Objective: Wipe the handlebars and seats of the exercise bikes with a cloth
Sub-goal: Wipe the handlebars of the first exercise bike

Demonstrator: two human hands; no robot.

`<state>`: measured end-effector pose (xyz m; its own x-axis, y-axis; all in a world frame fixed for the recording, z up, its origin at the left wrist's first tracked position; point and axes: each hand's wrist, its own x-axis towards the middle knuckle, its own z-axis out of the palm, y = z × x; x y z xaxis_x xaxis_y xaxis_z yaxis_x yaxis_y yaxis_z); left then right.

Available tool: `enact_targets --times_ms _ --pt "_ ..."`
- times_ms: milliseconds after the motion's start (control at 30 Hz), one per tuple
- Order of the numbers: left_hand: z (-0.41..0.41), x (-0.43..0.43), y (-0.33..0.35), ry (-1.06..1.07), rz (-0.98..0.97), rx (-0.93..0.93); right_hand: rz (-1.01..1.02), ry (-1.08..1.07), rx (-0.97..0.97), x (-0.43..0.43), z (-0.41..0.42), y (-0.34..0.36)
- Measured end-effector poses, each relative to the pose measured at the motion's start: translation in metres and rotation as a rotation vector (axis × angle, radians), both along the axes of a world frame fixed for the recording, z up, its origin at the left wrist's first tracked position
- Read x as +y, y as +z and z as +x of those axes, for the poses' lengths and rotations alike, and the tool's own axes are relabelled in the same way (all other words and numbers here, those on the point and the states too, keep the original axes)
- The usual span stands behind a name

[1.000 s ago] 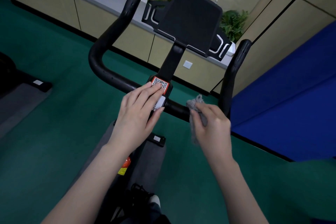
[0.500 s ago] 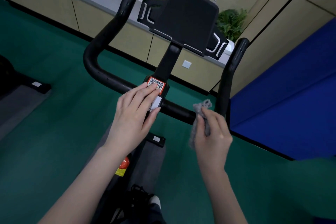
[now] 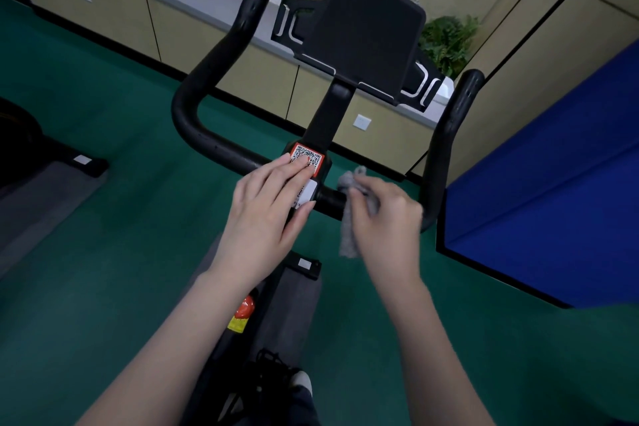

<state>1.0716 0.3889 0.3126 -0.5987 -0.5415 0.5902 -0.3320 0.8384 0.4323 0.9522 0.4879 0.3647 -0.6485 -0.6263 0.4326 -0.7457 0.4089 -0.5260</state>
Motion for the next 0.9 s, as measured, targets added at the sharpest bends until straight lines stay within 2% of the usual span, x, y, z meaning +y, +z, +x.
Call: enact_targets --times_ms 267,367,467,533,633,767,833,900 --pt "0.001 0.000 0.001 -0.019 0.054 -0.041 -0.362 0.058 0.103 -0.004 0.035 -0.041" --pt "0.002 0.000 0.003 -0.038 0.077 -0.042 -0.420 0.082 0.042 0.001 0.036 -0.044" --pt "0.003 0.000 0.003 -0.050 0.087 -0.040 -0.457 0.123 -0.099 0.022 0.041 -0.049" --pt "0.004 0.000 0.003 -0.052 0.094 -0.037 -0.445 0.084 -0.266 0.038 0.051 -0.054" --pt "0.004 0.001 0.003 -0.052 0.098 -0.045 -0.401 -0.081 -0.651 0.044 0.063 -0.062" --pt "0.006 0.000 0.004 -0.060 0.097 -0.058 -0.541 -0.315 -1.190 0.026 0.052 -0.061" --pt "0.007 0.000 0.004 -0.067 0.090 -0.062 -0.674 -0.287 -1.347 0.013 0.047 -0.056" --pt "0.007 -0.001 0.004 -0.067 0.081 -0.067 -0.737 -0.232 -1.425 0.002 0.044 -0.052"
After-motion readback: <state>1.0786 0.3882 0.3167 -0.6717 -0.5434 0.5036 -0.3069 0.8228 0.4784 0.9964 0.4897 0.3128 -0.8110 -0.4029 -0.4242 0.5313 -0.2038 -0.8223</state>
